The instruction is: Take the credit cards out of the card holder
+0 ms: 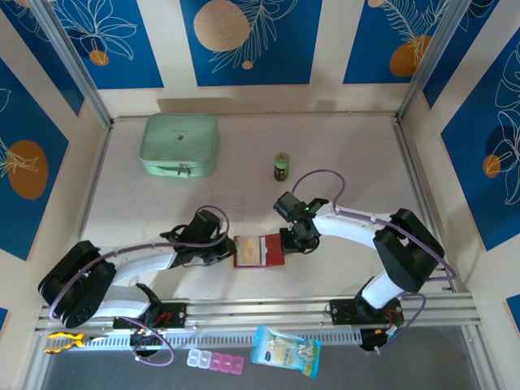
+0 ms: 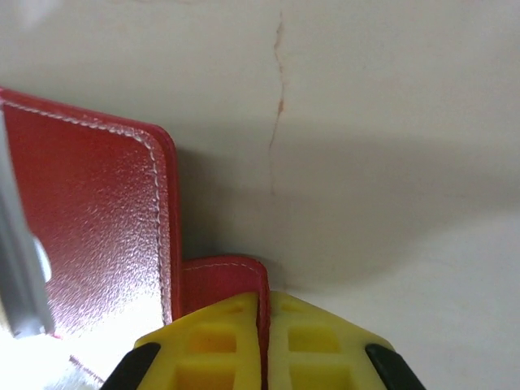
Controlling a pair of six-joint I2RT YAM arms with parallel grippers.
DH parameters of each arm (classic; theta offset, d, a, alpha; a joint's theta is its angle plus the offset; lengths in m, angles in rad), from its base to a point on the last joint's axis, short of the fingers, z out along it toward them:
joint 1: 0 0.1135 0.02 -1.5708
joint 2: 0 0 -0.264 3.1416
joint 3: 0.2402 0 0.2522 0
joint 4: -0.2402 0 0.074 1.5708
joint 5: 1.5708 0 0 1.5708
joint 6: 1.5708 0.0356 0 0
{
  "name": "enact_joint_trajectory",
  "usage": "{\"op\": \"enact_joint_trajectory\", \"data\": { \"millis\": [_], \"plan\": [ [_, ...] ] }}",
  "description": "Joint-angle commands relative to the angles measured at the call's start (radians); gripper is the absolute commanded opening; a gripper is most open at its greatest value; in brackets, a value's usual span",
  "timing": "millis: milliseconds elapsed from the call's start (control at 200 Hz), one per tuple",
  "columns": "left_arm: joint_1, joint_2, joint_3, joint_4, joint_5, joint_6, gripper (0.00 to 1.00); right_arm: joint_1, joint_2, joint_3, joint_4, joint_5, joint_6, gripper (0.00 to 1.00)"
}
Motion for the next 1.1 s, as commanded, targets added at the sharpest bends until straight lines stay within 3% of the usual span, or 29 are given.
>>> {"op": "enact_joint_trajectory", "data": {
  "millis": [0, 460, 750, 1095],
  "plan": [
    [-0.009, 0.012, -0.001, 0.021, 0.009, -0.005, 0.12, 0.004, 0.047, 0.005, 0.008, 0.019, -0.012, 0.07],
    [-0.011, 0.072, -0.001, 0.042, 0.018, -0.005, 0.13, 0.054, 0.273, 0.133, -0.054, 0.092, -0.020, 0.19],
    [-0.010, 0.046, 0.017, 0.006, 0.012, 0.005, 0.13, 0.072, 0.153, 0.146, -0.163, 0.144, 0.002, 0.32],
    [-0.010, 0.030, 0.036, -0.031, 0.012, 0.016, 0.14, 0.088, 0.009, 0.211, -0.283, 0.155, 0.017, 0.36]
  ]
}}
